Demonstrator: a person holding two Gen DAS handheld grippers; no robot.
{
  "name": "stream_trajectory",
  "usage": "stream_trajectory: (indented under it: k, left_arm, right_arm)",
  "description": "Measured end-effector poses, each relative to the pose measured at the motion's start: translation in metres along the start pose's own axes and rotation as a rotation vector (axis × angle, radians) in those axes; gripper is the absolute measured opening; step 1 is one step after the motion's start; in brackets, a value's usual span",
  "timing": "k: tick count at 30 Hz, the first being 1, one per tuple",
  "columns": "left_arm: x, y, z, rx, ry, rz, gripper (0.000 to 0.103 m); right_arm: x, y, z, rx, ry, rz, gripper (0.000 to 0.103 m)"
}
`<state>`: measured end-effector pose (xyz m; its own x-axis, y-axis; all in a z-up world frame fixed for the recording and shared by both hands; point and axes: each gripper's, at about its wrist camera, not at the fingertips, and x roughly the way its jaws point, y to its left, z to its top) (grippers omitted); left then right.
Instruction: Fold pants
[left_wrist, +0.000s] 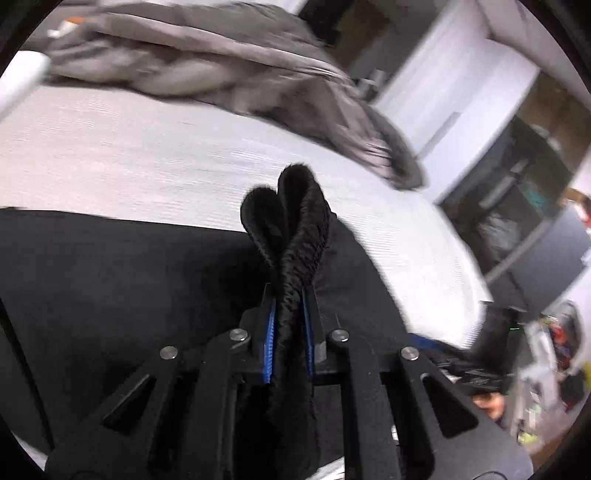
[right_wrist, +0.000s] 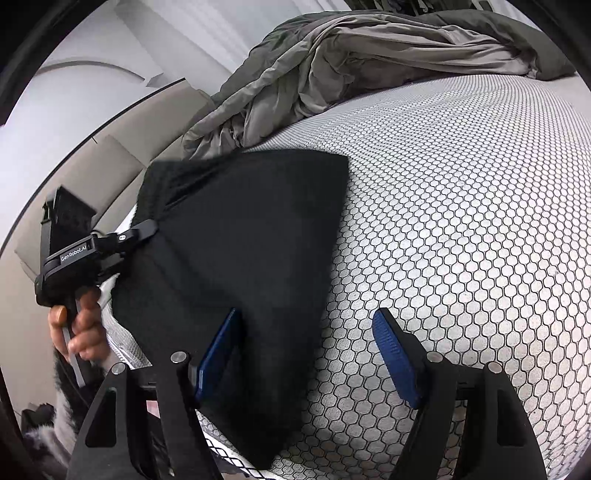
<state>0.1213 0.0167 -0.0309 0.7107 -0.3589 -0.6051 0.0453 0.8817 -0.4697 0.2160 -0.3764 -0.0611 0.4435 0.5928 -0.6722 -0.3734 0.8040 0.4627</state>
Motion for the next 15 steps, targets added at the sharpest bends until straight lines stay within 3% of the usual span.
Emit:
stream_trajectory:
  k: [3, 5, 7, 10, 12, 15]
  left_arm:
    - [0.001, 0.041, -0.007, -0.015, 0.054, 0.156, 0.010]
    - [0.011, 0.063, -0.018, -0.022, 0.107, 0.251, 0.016]
    - [0.010, 0.079, -0.023, -0.051, 0.119, 0.239, 0.026]
    - [-0.009, 0.079, -0.022, -0.060, 0.070, 0.258, 0.033]
    - [-0.024, 0.070, -0.021, -0.030, 0.013, 0.270, 0.040]
    - [-0.048, 0.037, -0.017, 0.001, -0.060, 0.219, 0.056]
  right_arm:
    - [0.010, 0.004, 0.003, -0.014, 0.020, -0.010, 0.076]
    - [0.015, 0.005, 0.003, -0.022, 0.030, -0.017, 0.076]
    - [0.020, 0.006, 0.004, -0.028, 0.038, -0.027, 0.076]
    - [0.025, 0.008, 0.007, -0.025, 0.042, -0.022, 0.076]
    - [0.025, 0.008, 0.008, 0.006, 0.050, 0.036, 0.076]
    - [0.025, 0.011, 0.007, 0.037, 0.070, 0.137, 0.076]
